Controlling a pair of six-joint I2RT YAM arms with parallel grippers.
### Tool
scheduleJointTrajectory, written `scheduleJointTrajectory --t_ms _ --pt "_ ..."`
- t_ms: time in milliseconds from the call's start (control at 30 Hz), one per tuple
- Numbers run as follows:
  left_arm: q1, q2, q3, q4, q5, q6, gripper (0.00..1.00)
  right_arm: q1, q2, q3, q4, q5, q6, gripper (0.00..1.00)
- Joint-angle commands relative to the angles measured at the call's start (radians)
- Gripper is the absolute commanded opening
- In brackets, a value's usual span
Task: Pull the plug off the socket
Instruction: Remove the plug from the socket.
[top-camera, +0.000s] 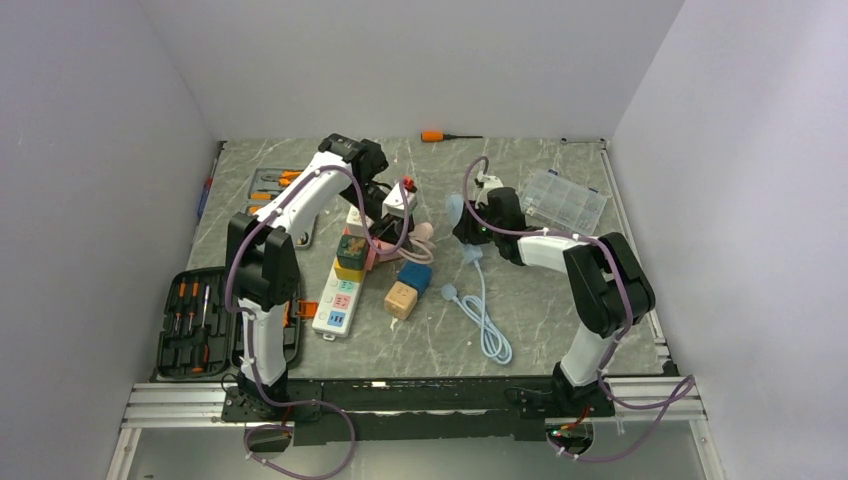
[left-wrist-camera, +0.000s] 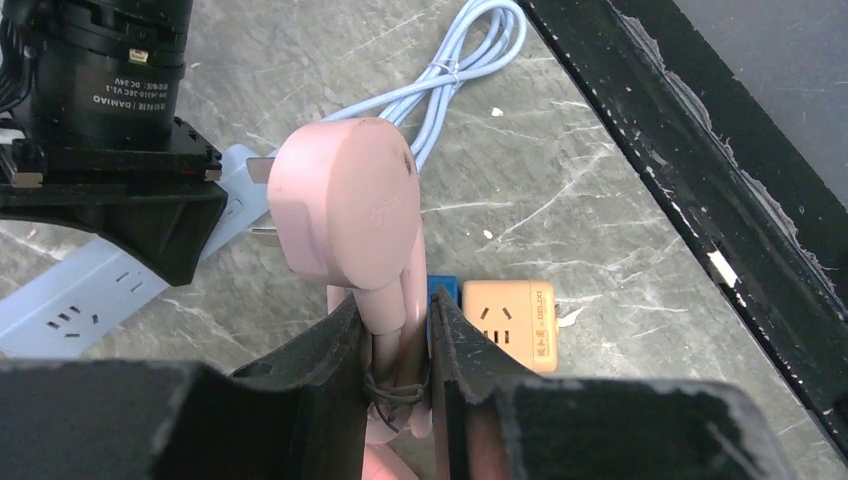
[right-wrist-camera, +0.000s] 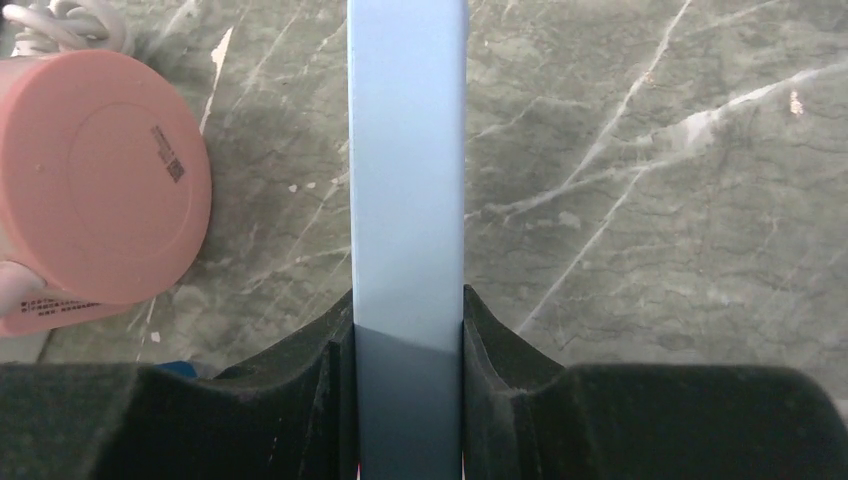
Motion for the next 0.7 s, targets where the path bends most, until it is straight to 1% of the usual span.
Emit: scheduleJointTrajectory --t_ms 0,33,67,100,133,200,233,267,300,333,400,500,533,600,667 --pt "0.013 0.020 0.064 -0.059 0.052 -0.009 0.00 -0.002 -0.042 0.040 0.000 0.101 0.000 0.00" --pt "0.016 0.041 0.081 -0.048 0.037 -0.025 0.00 -0.006 -0.056 0.035 -0.021 0.125 -0.003 0.00" --pt "0.016 0.064 0.097 -0.010 0.016 -0.082 0.00 -0.017 -0.061 0.027 -0.039 0.148 0.001 0.00" --pt "0.018 0.080 0.108 0.045 -0.010 -0.154 0.00 -0.025 -0.069 0.023 -0.058 0.170 0.005 0.02" --pt "0.019 0.092 0.107 0.111 -0.036 -0.218 0.00 -0.037 -0.073 0.018 -0.081 0.188 0.012 0.08" --pt "0.020 0.100 0.078 0.271 -0.106 -0.351 0.00 -0.047 -0.078 0.009 -0.110 0.227 0.020 0.23" --pt "0.020 0.097 0.054 0.362 -0.162 -0.420 0.01 -0.048 -0.082 0.006 -0.124 0.238 0.022 0.35" --pt "0.020 0.096 0.035 0.437 -0.200 -0.475 0.01 -0.048 -0.084 0.005 -0.131 0.243 0.027 0.41" --pt "0.020 0.099 0.025 0.493 -0.229 -0.504 0.01 -0.048 -0.087 0.006 -0.142 0.246 0.036 0.50" --pt "0.020 0.108 0.025 0.526 -0.259 -0.530 0.01 -0.048 -0.094 0.004 -0.156 0.251 0.043 0.59" --pt "0.020 0.137 0.063 0.531 -0.283 -0.552 0.01 -0.046 -0.118 -0.006 -0.172 0.257 0.060 0.70" --pt "0.020 0.178 0.115 0.523 -0.331 -0.592 0.01 -0.042 -0.185 -0.038 -0.183 0.253 0.084 0.89" --pt "0.020 0.182 0.110 0.540 -0.355 -0.608 0.01 -0.038 -0.225 -0.050 -0.189 0.252 0.087 0.92" --pt "0.020 0.178 0.085 0.596 -0.406 -0.647 0.01 -0.021 -0.299 -0.079 -0.198 0.242 0.091 0.93" --pt "0.020 0.173 0.058 0.649 -0.463 -0.692 0.01 0.019 -0.378 -0.114 -0.210 0.239 0.093 0.88"
